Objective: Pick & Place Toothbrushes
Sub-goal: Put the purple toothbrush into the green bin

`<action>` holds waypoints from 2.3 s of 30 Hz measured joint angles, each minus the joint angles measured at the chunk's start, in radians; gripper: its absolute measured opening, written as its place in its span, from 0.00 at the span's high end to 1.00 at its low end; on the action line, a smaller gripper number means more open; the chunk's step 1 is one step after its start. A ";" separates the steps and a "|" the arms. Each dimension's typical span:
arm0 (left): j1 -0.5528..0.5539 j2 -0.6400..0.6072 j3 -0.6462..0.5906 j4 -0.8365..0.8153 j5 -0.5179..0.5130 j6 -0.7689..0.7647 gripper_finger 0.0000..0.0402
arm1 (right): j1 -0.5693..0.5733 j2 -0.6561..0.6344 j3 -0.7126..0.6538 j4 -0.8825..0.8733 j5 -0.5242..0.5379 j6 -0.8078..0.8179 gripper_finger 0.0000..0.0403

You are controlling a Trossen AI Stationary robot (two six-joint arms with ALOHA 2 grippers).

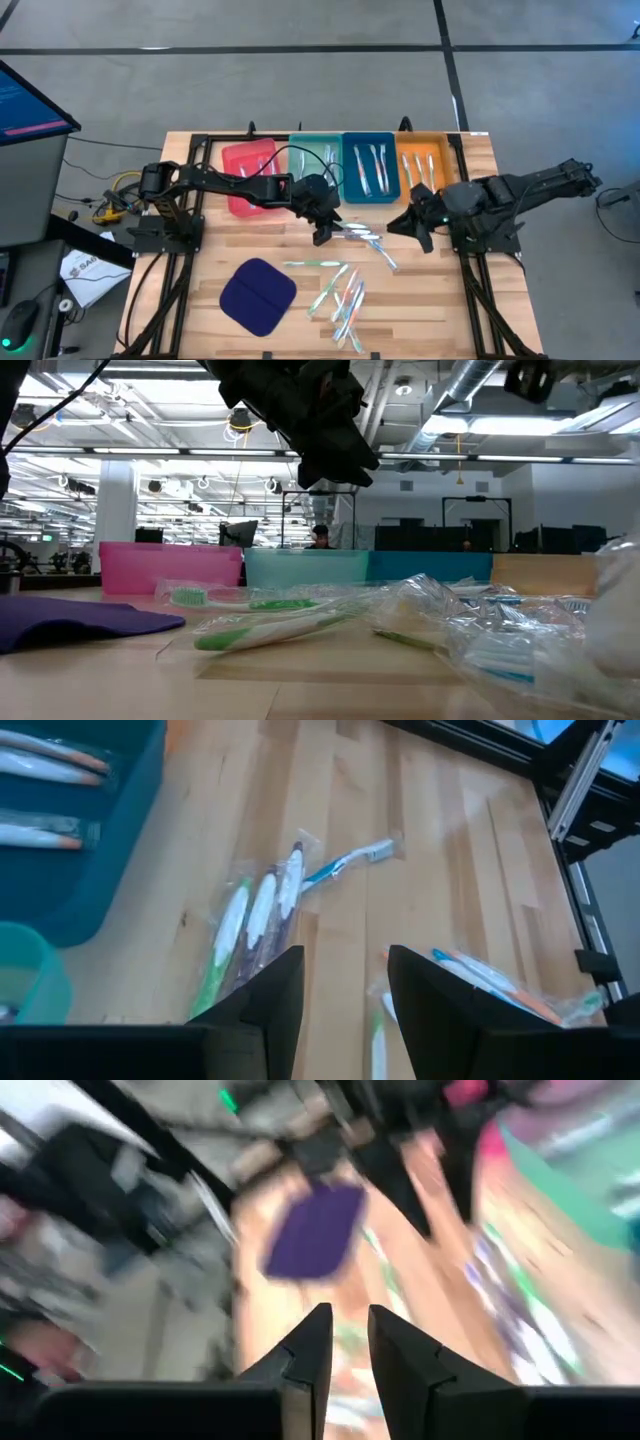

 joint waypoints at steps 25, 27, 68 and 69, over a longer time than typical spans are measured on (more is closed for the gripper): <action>-0.023 0.167 -0.019 -0.020 -0.010 0.137 0.65 | -0.025 0.357 -0.192 0.236 -0.011 -0.163 0.84; -0.030 0.167 -0.019 -0.014 -0.012 0.135 0.65 | -0.029 0.390 -0.192 0.234 -0.010 -0.146 0.84; -0.063 0.158 -0.018 0.035 -0.078 0.124 0.65 | -0.131 0.618 -0.191 0.388 -0.213 -0.137 0.84; -0.063 0.158 -0.018 0.035 -0.078 0.124 0.65 | -0.131 0.618 -0.191 0.388 -0.213 -0.137 0.84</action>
